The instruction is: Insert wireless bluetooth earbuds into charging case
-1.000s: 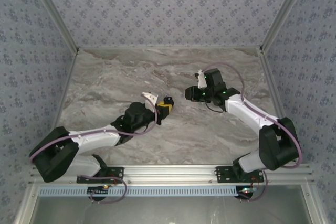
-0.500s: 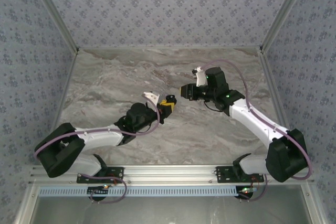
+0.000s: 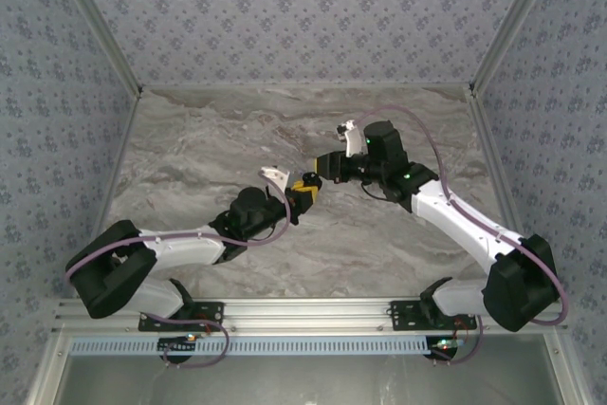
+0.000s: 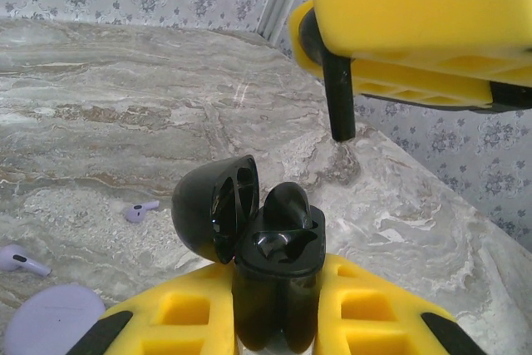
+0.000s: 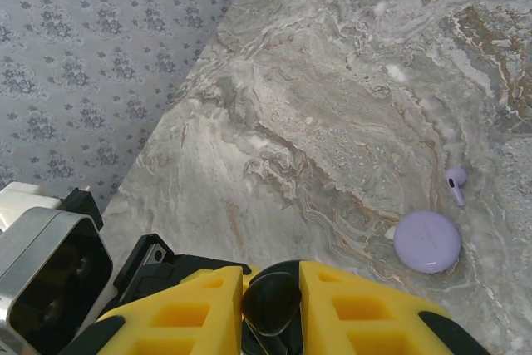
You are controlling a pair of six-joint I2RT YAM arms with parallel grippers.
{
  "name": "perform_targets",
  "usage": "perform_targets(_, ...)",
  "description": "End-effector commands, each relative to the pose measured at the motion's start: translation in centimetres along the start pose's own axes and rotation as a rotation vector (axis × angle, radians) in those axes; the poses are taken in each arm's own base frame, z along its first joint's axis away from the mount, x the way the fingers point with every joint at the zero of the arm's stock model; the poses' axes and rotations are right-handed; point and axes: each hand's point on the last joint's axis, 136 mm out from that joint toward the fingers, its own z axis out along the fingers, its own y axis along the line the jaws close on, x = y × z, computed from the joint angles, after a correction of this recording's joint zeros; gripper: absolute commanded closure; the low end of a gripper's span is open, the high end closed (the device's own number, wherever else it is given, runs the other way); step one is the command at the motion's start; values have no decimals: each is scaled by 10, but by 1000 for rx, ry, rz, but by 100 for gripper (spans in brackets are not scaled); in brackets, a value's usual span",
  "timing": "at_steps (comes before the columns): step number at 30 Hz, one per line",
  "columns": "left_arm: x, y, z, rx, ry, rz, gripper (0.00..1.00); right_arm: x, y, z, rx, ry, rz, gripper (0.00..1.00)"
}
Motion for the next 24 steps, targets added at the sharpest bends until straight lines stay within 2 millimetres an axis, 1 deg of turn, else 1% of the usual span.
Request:
perform_targets(1,-35,-19,6,50,-105,-11,83,-19,23,-9,-57,-52,-31,76)
perform_targets(9,-44,-25,4,72,-134,-15,83,-20,30,-10,-74,-55,-43,76)
perform_targets(13,-47,-28,3,84,-141,-14,83,-21,30,-11,-73,-61,-48,76)
perform_targets(24,-51,-28,0,82,-152,-24,83,-17,28,-10,-67,-50,-49,76)
